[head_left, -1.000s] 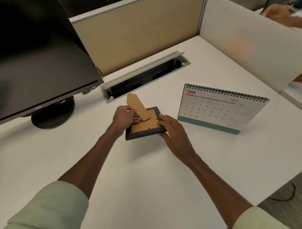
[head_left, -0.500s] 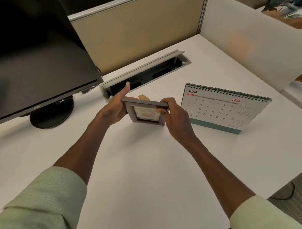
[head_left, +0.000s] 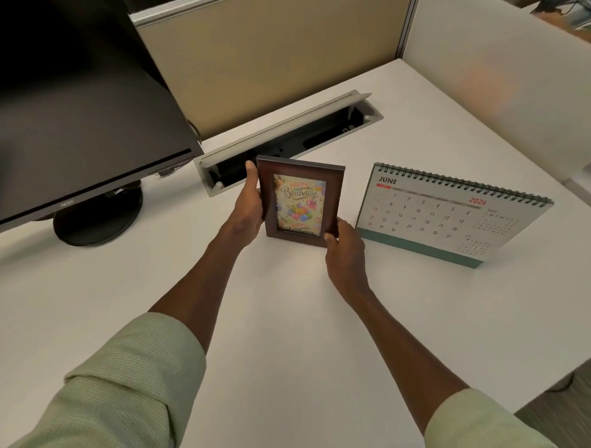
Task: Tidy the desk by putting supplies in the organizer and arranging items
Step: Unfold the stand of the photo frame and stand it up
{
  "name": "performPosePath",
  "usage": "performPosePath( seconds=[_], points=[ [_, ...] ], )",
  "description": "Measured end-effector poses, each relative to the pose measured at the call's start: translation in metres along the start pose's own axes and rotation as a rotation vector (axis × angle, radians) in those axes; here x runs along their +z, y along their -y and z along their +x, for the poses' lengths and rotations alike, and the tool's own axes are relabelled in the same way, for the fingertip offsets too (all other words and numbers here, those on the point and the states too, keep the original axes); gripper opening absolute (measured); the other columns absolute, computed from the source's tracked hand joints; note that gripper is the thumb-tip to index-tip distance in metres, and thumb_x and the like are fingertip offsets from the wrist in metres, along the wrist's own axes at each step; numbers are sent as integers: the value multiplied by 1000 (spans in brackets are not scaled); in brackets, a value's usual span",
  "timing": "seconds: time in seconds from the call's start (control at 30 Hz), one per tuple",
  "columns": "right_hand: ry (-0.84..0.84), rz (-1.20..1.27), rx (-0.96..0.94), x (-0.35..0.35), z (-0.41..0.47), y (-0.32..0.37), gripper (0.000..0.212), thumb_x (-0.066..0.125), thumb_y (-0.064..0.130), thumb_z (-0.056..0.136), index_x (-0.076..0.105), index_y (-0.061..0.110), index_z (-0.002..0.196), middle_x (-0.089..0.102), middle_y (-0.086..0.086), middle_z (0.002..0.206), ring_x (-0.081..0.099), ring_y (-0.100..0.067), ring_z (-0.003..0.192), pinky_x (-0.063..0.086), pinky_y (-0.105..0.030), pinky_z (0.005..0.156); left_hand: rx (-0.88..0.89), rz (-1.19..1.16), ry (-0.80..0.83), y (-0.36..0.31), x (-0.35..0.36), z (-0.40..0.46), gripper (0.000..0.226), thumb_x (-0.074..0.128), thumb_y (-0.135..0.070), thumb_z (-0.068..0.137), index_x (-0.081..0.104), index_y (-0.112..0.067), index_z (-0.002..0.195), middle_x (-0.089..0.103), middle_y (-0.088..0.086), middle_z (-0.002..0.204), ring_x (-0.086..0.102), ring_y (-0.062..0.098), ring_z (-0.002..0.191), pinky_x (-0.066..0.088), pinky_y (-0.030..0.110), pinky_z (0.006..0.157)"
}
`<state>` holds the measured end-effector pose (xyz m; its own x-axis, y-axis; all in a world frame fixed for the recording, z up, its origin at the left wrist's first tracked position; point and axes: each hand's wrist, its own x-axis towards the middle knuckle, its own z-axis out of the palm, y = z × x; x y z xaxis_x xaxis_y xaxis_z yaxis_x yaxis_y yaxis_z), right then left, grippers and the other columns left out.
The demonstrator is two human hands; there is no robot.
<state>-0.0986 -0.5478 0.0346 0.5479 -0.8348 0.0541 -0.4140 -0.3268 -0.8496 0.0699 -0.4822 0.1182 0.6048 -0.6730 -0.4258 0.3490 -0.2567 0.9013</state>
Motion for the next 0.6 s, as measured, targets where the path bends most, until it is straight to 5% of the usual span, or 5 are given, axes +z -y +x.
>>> performPosePath(
  seconds=[0.6],
  points=[
    [-225,-61,74,12,-19,-25,26,55,15,96,61,5,120,64,-8,109,57,-20,102,53,-31,86,-2,-23,7,19,18,21,61,12,-64,97,67,-37,104,73,-11,102,71,14,98,53,35,89]
  ],
)
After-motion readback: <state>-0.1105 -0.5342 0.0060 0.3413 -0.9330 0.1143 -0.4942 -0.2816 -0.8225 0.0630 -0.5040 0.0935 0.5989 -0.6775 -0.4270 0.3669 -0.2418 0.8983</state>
